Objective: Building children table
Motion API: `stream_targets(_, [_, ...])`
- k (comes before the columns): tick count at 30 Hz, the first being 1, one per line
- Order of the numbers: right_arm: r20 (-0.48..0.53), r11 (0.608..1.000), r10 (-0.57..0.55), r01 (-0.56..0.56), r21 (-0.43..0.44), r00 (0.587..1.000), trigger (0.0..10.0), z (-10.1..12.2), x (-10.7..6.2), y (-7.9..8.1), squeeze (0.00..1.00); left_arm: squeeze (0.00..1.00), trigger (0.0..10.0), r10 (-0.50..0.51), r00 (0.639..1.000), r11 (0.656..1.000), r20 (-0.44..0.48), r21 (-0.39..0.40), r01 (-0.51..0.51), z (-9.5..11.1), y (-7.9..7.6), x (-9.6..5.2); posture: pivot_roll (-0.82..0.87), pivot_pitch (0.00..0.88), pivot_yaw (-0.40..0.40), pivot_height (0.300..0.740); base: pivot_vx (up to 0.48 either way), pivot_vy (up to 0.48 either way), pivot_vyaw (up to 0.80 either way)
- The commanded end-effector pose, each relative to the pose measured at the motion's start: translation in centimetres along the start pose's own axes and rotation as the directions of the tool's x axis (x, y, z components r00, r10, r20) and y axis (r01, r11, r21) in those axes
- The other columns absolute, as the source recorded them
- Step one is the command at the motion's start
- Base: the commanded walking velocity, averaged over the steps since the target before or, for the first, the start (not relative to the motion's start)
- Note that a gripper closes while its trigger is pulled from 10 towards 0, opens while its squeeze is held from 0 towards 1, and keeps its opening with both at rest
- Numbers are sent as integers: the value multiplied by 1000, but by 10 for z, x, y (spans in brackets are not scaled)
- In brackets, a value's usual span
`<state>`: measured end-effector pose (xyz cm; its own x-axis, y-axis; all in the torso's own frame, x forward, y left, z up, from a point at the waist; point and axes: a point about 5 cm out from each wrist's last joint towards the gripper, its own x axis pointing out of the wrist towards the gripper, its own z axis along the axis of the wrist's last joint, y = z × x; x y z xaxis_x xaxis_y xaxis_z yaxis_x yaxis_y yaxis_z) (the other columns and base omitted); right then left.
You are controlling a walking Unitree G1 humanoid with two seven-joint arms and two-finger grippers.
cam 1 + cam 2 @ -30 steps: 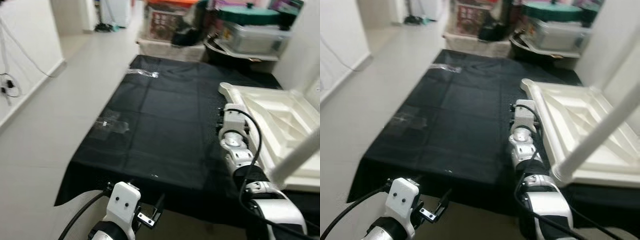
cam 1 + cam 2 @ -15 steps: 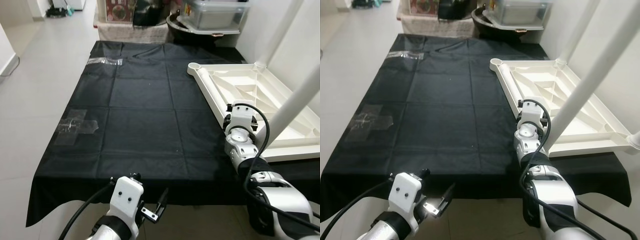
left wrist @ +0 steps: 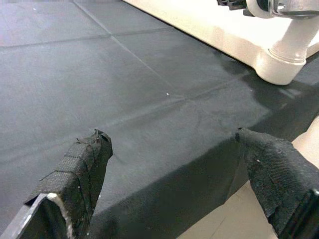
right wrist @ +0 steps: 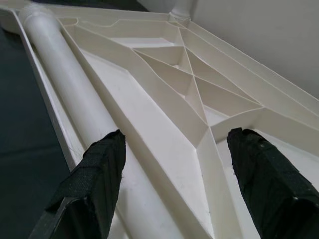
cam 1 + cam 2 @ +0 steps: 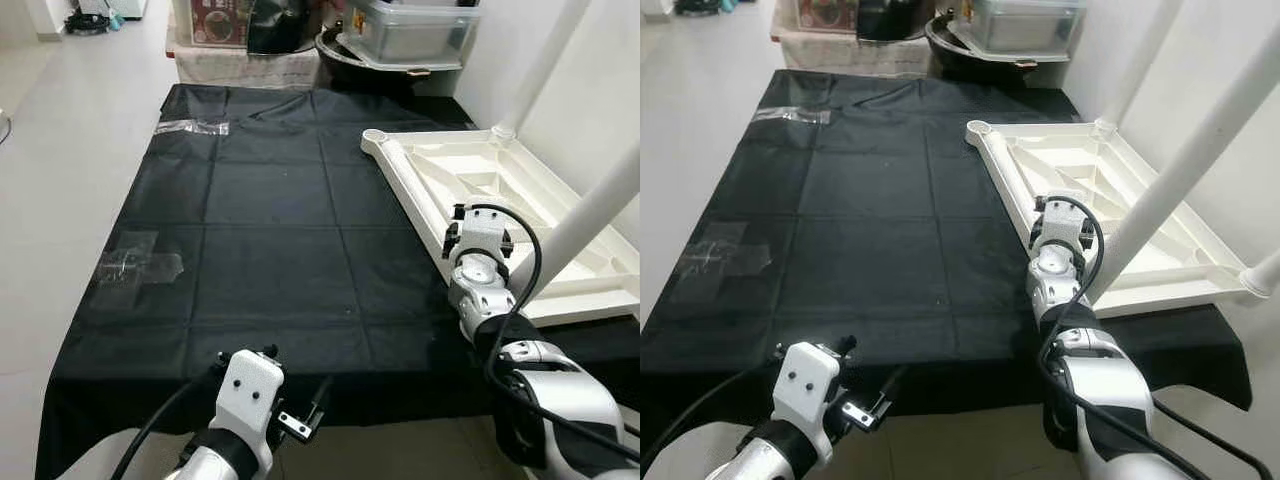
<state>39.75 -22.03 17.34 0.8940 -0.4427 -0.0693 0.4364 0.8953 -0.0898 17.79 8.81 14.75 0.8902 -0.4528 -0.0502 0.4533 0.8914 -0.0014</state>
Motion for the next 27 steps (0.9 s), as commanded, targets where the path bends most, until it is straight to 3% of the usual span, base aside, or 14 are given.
stream_targets(1, [8, 1000, -13, 13, 28, 1000, 10000, 2, 2, -7, 0, 0, 10000, -4, 1000, 1000, -22, -12, 4, -4, 0, -1, 251, 129, -114, 740, 0, 0, -725])
stream_targets(2, [24, 998, -4, 2, 62, 1000, 10000, 5, 3, -6, 0, 0, 10000, -5, 1000, 1000, -22, -11, 5, -4, 0, 0, 252, 126, -114, 740, 0, 0, -725])
stream_targets(10, [55, 996, 41, -46, 80, 998, 10000, 9, 2, -4, 0, 0, 10000, -3, 1000, 1000, -25, -4, 2, -5, 1, 0, 260, 118, -121, 740, 0, 0, -462])
stream_targets(14, [48, 999, 23, -25, 36, 999, 10000, 1, 4, -18, 0, 0, 10000, 1, 1000, 1000, -24, -4, -1, -5, 1, 1, 250, 117, -123, 740, 0, 0, 0])
stream_targets(16, [31, 998, -63, 63, -1, 998, 10000, -6, 6, -36, 0, 0, 10000, 0, 1000, 1000, -23, -5, 0, -5, 1, 1, 252, 114, -126, 740, 0, 0, 0])
stream_targets(18, [31, 998, -63, 63, -1, 998, 10000, -6, 6, -36, 0, 0, 10000, 0, 1000, 1000, -23, -5, 0, -5, 1, 1, 252, 114, -126, 740, 0, 0, 0])
stream_targets(20, [-9, 988, -151, 151, 6, 988, 10000, -14, 7, -57, 0, 0, 10000, -1, 1000, 1000, -22, -7, 0, -5, 1, 1, 251, 111, -126, 740, 0, 0, 0])
stream_targets(22, [-20, 987, -157, 158, 16, 987, 10000, -16, 7, -60, 0, 0, 10000, -2, 1000, 1000, -23, -8, 2, -6, 1, 1, 251, 111, -126, 740, 0, 0, 0])
stream_targets(25, [43, 999, -31, 29, 43, 999, 10000, -2, 7, -35, 0, 0, 10000, -4, 1000, 1000, -23, -6, 4, -6, 1, 2, 250, 102, -126, 740, 0, 0, 0])
stream_targets(27, [65, 999, -1, -1, 35, 998, 10000, 2, 6, -29, 0, 0, 10000, -4, 1000, 1000, -23, -6, 4, -6, 1, 2, 251, 101, -129, 740, 0, 0, 0])
